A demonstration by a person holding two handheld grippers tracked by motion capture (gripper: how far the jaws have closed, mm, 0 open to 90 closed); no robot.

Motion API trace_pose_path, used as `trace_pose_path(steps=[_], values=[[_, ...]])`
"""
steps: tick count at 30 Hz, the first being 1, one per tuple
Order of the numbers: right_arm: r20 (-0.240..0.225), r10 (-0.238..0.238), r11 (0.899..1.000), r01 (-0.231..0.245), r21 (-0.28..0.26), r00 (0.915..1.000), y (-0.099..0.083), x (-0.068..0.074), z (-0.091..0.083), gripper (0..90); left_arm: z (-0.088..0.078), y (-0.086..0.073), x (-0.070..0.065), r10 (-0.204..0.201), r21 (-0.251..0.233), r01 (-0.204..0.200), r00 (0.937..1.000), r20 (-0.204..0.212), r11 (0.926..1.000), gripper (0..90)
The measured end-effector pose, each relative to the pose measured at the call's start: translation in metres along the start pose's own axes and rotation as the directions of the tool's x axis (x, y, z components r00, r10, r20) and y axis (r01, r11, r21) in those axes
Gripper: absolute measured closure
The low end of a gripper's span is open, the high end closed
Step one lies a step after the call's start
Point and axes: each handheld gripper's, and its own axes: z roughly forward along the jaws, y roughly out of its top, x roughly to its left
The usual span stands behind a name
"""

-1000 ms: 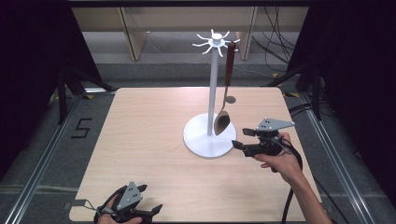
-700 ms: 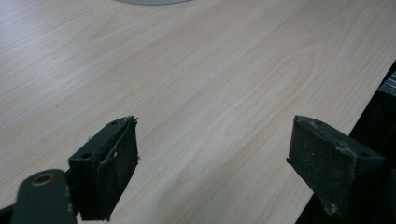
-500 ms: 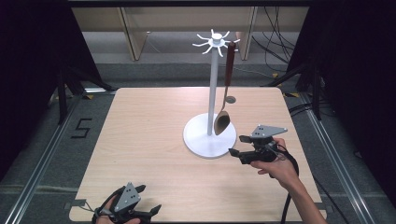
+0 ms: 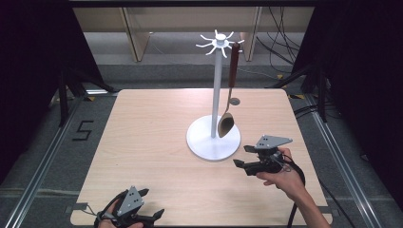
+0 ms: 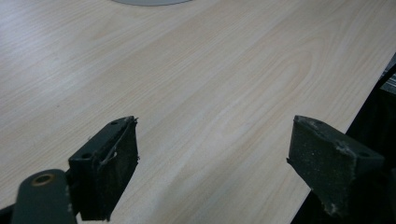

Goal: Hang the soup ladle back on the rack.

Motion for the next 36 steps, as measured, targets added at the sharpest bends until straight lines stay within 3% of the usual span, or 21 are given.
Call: trace_pose_path(steps=[2,3,5,7,16,17,18,19,22,31,36], values=[[-0.004,-0.009,1.000,0.009,-0.004,0.9999,-0.002,0.002,-0.001,32.4,0.000,0.001,0.001,0.014,0.005,-0.014,0.9999,0.001,0.9999,15.2],[-0.004,-0.018,1.000,0.018,-0.005,0.9998,-0.003,0.002,-0.002,32.4,0.001,0.000,-0.001,-0.012,0.005,0.012,0.9999,0.003,0.9999,15.2],[-0.008,-0.016,1.000,0.016,0.001,0.9998,-0.006,0.005,-0.003,32.4,0.001,0.000,-0.001,-0.016,0.003,0.016,0.9999,0.003,0.9999,15.2],[-0.011,-0.013,1.000,0.013,0.003,0.9999,-0.008,0.008,-0.003,32.3,0.000,0.001,0.001,0.012,0.005,-0.012,0.9999,0.002,0.9999,15.2],[-0.026,-0.023,0.999,0.024,0.022,0.9994,-0.025,0.017,-0.002,31.5,0.000,0.001,0.001,0.015,0.005,-0.015,0.9999,0.001,0.9999,15.1],[-0.029,-0.002,1.000,0.003,0.029,0.9996,-0.027,0.020,-0.002,31.5,0.000,0.000,-0.001,-0.012,0.004,0.012,0.9999,0.002,0.9999,15.2],[-0.029,-0.002,1.000,0.003,0.029,0.9996,-0.027,0.020,-0.002,31.5,0.000,0.000,-0.001,-0.012,0.004,0.012,0.9999,0.002,0.9999,15.2],[-0.030,-0.028,0.999,0.029,0.029,0.9992,-0.029,0.018,-0.002,31.5,0.000,0.001,0.000,-0.003,0.003,0.003,1.0000,0.001,1.0000,15.2],[-0.037,-0.029,0.998,0.030,0.049,0.9989,-0.036,0.021,-0.001,31.4,0.000,0.001,0.001,0.014,0.005,-0.014,0.9999,0.001,0.9999,15.2],[-0.028,-0.013,0.996,0.015,0.089,0.9995,-0.056,0.026,-0.002,30.8,0.000,0.001,0.001,0.016,0.008,-0.016,0.9999,0.003,0.9998,15.1],[-0.015,-0.028,0.995,0.029,0.100,0.9995,-0.061,0.028,-0.004,31.0,0.000,0.001,0.001,0.014,0.006,-0.014,0.9999,-0.003,0.9999,15.2]])
